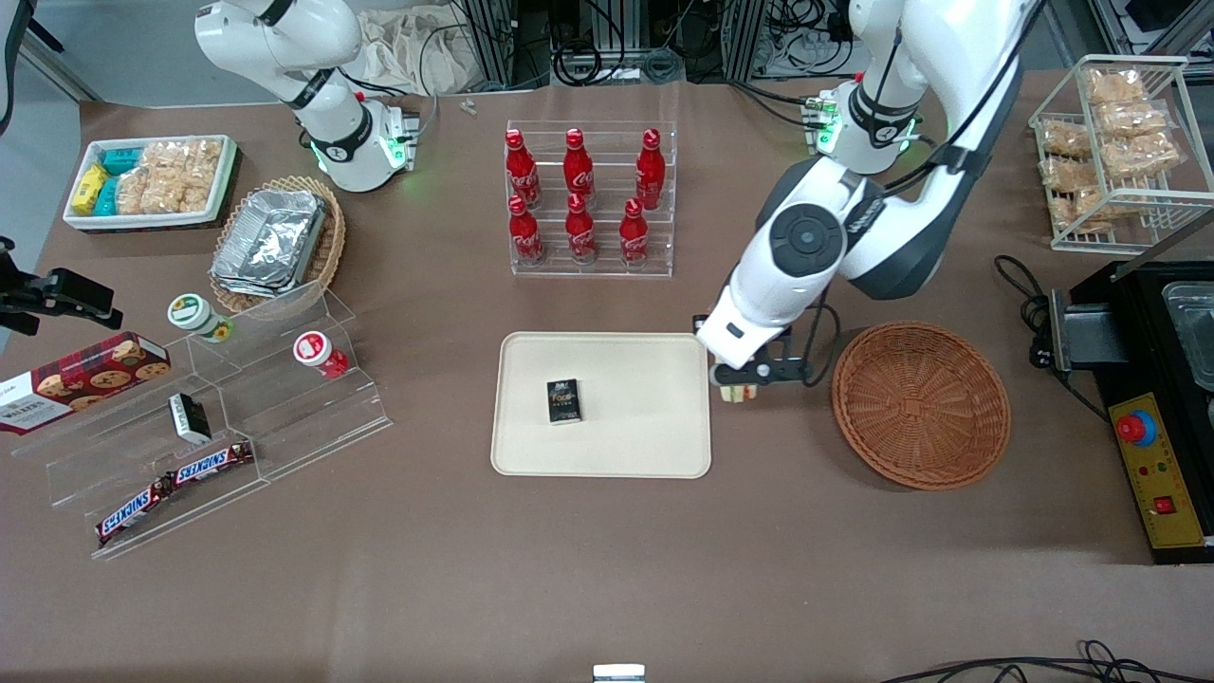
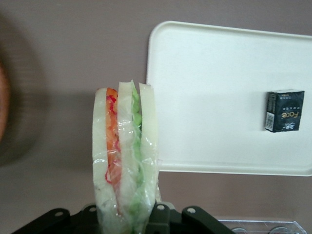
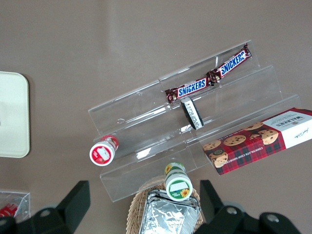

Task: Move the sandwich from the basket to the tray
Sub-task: 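Carry the held sandwich with the left gripper over the cream tray, then lower the sandwich onto the tray beside the black box and open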

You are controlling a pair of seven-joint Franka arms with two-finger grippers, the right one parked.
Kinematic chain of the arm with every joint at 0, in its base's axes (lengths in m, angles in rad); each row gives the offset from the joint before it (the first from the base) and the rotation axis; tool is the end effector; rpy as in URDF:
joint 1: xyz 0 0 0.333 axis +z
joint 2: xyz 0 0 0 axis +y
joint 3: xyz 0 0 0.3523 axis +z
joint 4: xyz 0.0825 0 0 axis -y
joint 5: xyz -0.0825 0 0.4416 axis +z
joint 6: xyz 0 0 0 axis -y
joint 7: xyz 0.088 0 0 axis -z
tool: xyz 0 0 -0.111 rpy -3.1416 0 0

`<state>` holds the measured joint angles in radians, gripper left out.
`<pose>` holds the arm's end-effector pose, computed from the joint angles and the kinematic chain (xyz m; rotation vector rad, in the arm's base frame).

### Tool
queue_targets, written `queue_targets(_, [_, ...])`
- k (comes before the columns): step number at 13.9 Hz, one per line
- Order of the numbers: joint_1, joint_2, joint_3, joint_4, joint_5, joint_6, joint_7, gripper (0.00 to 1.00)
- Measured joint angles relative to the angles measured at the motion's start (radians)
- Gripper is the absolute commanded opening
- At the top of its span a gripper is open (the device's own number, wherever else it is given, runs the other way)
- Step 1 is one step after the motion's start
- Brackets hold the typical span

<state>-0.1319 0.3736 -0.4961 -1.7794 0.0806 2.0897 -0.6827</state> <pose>0.5839 -0.3855 0.3686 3.0653 0.0636 -0.1185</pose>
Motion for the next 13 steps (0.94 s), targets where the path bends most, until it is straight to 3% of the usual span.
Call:
queue_targets(6, [-0.06,0.139,0.0,0.037,0.076,0.107,-0.003,0.26])
queue_targets(10, [-0.066,0.245,0.002,0.106,0.185,0.123,-0.061,0.26])
queue_targets(13, [-0.067,0.298,0.002,0.121,0.211,0.198,-0.073,0.26])
